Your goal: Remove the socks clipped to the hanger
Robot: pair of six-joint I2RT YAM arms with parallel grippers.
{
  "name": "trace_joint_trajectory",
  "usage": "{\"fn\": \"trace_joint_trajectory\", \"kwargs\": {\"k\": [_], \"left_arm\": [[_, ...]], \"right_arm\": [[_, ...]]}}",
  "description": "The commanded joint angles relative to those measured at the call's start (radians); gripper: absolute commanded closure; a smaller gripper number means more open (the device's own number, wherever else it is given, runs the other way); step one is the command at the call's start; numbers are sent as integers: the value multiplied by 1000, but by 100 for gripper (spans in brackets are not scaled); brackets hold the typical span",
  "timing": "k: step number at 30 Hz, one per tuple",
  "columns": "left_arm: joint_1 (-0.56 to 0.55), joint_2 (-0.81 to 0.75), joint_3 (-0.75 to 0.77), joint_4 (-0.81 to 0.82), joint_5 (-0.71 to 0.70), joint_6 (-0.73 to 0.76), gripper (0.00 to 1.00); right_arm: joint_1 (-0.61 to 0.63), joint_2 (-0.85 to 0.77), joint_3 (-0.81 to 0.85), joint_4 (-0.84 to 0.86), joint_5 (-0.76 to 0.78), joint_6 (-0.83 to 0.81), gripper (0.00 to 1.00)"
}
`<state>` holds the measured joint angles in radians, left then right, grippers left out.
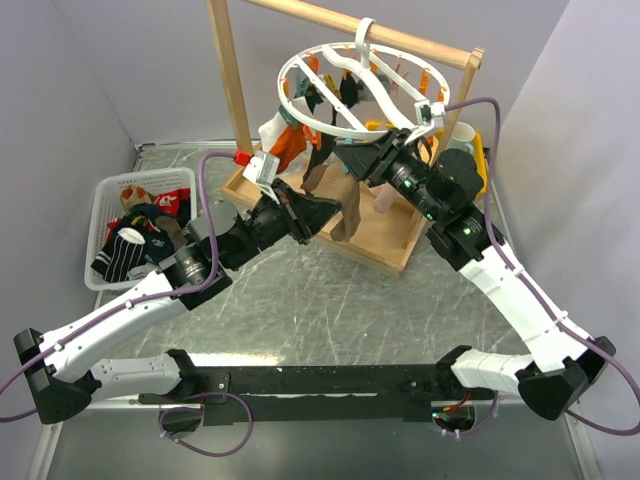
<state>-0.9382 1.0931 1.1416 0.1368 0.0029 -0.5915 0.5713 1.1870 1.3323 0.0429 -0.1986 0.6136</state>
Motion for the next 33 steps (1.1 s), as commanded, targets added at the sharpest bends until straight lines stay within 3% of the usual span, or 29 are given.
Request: {"fn": "trace_joint_trajectory", "kwargs": {"k": [1,8,10,13,18,24,25,28,33], "left_arm": [[-19,-12,-8,0,25,-14,99],[-19,-64,-72,-97,87,7,99],[-19,-65,-53,-215,80,25,99],[-19,-50,28,-491,-64,45,99],[-19,-59,102,-712,-307,58,99],[41,-81,187,-879,-552,74,99],[83,-76,199,-899,-585,82,99],[192,-68,227,-950,-618,122,99],[375,-39,242,-993,-705,180,99]], "right_arm": [[-5,-89,-31,34,74,-87,77],[-10,-130,-35,-18,100,-144,78],[-16,-141,-42,-29,116,-161,78],[-25,-161,-50,-64,145,-182,78],[-34,-194,-65,-95,194,-210,76],[-37,-216,-65,-147,298,-204,50],[-39,-225,-65,-159,307,-198,38],[-42,-245,-73,-170,346,-201,22],[-42,-279,-79,-201,379,-218,18]]}}
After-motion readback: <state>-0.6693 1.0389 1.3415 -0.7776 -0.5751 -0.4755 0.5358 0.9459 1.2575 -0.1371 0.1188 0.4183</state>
